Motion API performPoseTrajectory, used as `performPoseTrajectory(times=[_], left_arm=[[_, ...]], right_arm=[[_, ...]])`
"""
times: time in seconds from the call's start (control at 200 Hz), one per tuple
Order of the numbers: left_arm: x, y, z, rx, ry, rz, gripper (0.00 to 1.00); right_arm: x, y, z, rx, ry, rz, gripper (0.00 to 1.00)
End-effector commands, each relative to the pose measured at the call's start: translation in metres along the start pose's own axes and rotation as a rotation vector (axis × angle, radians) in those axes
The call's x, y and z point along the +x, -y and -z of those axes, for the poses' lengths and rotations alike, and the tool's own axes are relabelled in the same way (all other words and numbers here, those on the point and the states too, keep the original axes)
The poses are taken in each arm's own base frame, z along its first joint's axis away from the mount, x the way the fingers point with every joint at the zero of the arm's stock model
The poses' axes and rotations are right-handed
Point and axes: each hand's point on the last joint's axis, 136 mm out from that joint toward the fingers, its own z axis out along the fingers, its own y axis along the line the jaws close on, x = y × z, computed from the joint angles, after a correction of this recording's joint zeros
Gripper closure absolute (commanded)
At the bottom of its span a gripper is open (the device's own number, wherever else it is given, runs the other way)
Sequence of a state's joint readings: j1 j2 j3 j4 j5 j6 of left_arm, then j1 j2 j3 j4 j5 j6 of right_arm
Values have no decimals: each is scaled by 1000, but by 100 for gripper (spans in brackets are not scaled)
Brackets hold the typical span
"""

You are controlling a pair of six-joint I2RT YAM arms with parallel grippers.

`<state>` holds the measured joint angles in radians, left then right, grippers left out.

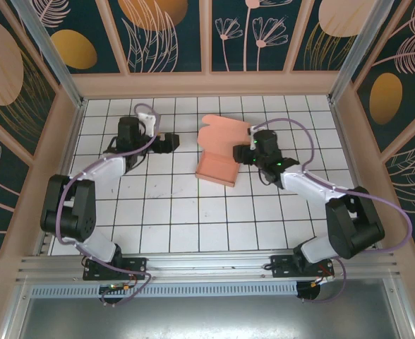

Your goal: Fold the paper box

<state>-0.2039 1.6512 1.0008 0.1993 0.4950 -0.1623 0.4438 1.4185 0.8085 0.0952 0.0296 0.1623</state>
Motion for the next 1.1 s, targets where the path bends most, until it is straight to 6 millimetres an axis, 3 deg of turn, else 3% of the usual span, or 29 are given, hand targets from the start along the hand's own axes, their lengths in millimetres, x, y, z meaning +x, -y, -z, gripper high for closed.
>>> performPoseTrajectory(times=[0.0,0.2,0.435,0.625,0.826,1.096], left_arm=[[-5,19,-17,164,-61,-156,6],[-10,23,-38,212,-126,-191,7],[1,21,-31,175,-144,-221,5],[7,18,-30,167,-156,-216,5],[13,17,-30,165,-165,-216,5],[19,18,-31,185,-182,-218,5]], right_arm=[[-14,-12,14,-193,62,-3,26],[-20,8,16,-321,-27,-23,30],[-23,18,-6,-290,-292,33,34],[-36,42,-27,-172,-390,54,36],[-36,36,-39,-215,-481,75,47],[-18,26,-45,-218,-549,106,67]])
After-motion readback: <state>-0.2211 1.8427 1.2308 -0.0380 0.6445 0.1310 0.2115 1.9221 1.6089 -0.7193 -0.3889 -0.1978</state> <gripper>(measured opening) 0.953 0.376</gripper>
